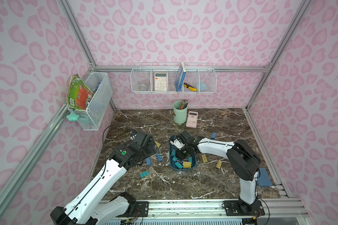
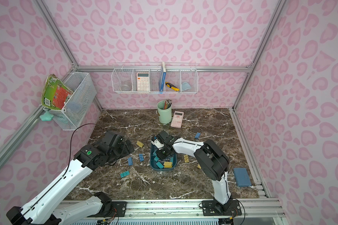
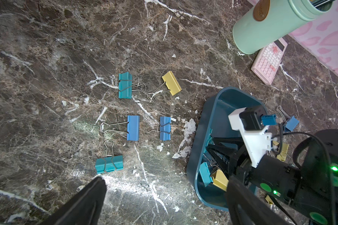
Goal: Take out the binder clips from the storage box
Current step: Pick up the binder clip from the storage box, then place the binder clip at the center of the board.
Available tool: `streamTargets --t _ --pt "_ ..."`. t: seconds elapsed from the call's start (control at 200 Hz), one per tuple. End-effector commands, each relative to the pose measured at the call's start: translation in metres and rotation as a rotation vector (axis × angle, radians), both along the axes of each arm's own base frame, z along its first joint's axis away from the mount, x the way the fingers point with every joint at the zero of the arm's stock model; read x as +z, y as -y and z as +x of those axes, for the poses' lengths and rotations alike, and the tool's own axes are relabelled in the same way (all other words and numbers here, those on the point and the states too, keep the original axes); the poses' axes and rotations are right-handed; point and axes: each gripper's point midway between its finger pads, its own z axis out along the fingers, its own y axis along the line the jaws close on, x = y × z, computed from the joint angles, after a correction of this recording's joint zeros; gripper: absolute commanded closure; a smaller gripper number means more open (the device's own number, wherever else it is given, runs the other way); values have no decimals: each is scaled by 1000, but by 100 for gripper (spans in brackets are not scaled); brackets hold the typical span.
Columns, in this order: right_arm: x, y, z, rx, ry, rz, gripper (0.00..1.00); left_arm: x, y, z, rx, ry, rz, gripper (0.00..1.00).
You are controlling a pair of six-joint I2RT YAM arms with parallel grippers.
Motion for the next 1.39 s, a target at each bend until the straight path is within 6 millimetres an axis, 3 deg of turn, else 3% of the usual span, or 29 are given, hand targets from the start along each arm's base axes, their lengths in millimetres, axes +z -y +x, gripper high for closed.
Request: streamTargets --t 0.0,0.075,0.155,0.38,0.565,0.675,0.84,0.99,1.11,1.22,1.39 --pt "-2 0 -3 6 -8 -11 85 0 -3 1 6 6 16 1" --pt "1 2 -3 0 -3 -15 96 1 -2 1 3 8 16 1" --pt "8 4 -2 -9 13 -12 100 1 -2 2 2 10 16 1" --pt "34 9 3 -42 63 1 100 1 1 6 -8 10 16 1" --pt "68 32 21 -131 126 22 100 2 8 13 -23 16 8 1" --pt "91 65 43 -244 163 43 100 2 13 18 -38 14 2 1" --pt "110 147 86 -505 238 22 97 0 22 25 -53 -3 -12 1" --pt "96 228 115 -753 233 -39 97 -1 26 27 -57 -17 -25 1" --pt "78 279 131 -929 190 -40 96 -1 27 26 -58 -20 -30 1" --pt "61 303 145 -1009 145 -28 94 -1 26 24 -56 -22 -29 1" --pt "33 312 163 -1038 92 -60 94 -2 26 21 -57 -31 -35 1"
